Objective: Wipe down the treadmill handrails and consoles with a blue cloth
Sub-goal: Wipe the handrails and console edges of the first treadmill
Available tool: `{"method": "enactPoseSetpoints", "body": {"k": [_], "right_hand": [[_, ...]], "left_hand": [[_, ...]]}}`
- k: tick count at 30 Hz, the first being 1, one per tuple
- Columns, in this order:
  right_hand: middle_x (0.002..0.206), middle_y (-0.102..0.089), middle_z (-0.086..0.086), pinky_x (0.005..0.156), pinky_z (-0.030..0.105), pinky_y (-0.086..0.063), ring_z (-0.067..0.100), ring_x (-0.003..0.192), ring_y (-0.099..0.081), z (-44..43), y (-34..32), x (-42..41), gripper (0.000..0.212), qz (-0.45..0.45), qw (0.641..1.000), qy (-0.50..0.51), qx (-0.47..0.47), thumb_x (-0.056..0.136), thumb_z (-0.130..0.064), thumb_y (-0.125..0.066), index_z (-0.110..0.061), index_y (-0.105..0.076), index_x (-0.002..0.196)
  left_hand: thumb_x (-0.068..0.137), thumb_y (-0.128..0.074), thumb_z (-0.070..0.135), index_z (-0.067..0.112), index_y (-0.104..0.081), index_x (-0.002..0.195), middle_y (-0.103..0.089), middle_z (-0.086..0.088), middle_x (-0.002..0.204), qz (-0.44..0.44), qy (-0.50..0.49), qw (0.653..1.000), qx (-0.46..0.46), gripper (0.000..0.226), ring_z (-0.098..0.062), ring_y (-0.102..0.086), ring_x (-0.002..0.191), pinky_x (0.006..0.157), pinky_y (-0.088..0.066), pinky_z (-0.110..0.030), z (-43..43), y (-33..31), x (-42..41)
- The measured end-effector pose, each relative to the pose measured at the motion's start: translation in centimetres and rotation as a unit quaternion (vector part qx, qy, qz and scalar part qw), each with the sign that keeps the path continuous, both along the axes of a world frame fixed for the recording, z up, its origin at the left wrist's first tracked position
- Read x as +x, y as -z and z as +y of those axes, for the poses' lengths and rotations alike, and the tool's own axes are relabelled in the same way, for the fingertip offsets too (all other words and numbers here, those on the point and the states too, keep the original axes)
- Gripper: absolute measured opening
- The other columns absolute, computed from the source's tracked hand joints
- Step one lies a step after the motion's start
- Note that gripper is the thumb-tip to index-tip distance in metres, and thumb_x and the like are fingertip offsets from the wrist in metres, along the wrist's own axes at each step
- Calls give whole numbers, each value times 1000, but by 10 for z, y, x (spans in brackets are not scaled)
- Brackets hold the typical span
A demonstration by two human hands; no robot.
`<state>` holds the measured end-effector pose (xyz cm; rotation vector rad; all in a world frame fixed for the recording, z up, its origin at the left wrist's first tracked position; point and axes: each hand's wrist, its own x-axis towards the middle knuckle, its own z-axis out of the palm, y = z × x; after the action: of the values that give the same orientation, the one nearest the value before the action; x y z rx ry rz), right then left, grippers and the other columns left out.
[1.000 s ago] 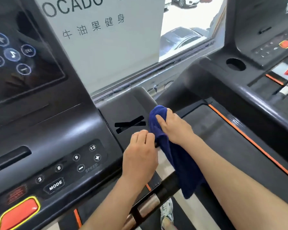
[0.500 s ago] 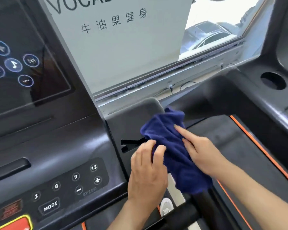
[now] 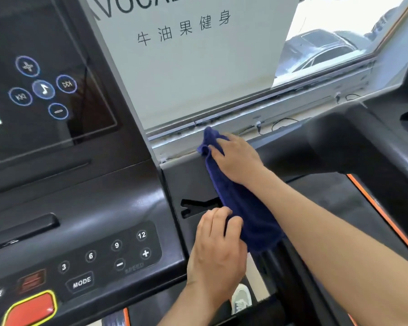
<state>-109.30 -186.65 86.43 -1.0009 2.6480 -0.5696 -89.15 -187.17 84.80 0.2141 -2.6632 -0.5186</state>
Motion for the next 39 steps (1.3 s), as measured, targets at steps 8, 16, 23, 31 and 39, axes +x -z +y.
{"method": "enactPoseSetpoints", "body": {"k": [8,16,23,31,39], "right_hand": [[160,-19,-4,116,57,-13,22,149,-1,32,0,57,66,113,985,-74,105,91,-55,-10,-32,-19,152],[122,-64,7,92,42,-35,29,109,-58,-78,-9,40,58,116,978,-136,107,97,-44,-12,-20,-58,123],[154,-36,4,115,42,-24,25,143,-30,7,-7,83,66,139,970,-193,54,87,-34,-24,-16,-34,149],[147,-46,-1,111,44,-25,18,136,-40,-57,0,64,63,128,976,-162,63,89,-41,-15,-22,-39,145],[115,-65,15,80,40,-40,34,103,-59,-34,-6,-14,50,62,986,28,150,94,-46,-26,-16,-65,104]], "left_hand": [[75,-59,16,15,-68,90,-63,-8,100,-45,-15,995,-86,18,-26,-60,93,81,-46,-33,-16,-12,27],[80,-57,28,13,-60,110,-55,-8,124,-96,-89,987,-88,33,-27,-49,118,102,-40,-44,-47,-21,39],[90,-47,22,7,-48,130,-50,-15,140,-53,-86,991,-93,43,-28,-43,130,110,-33,-44,-58,-9,44],[89,-42,20,2,-60,126,-52,-17,139,-105,-83,987,-91,45,-30,-45,134,109,-33,-42,-60,-7,44],[90,-42,23,3,-58,128,-49,-14,143,-120,-77,986,-87,45,-28,-42,136,111,-31,-42,-60,-12,45]]}}
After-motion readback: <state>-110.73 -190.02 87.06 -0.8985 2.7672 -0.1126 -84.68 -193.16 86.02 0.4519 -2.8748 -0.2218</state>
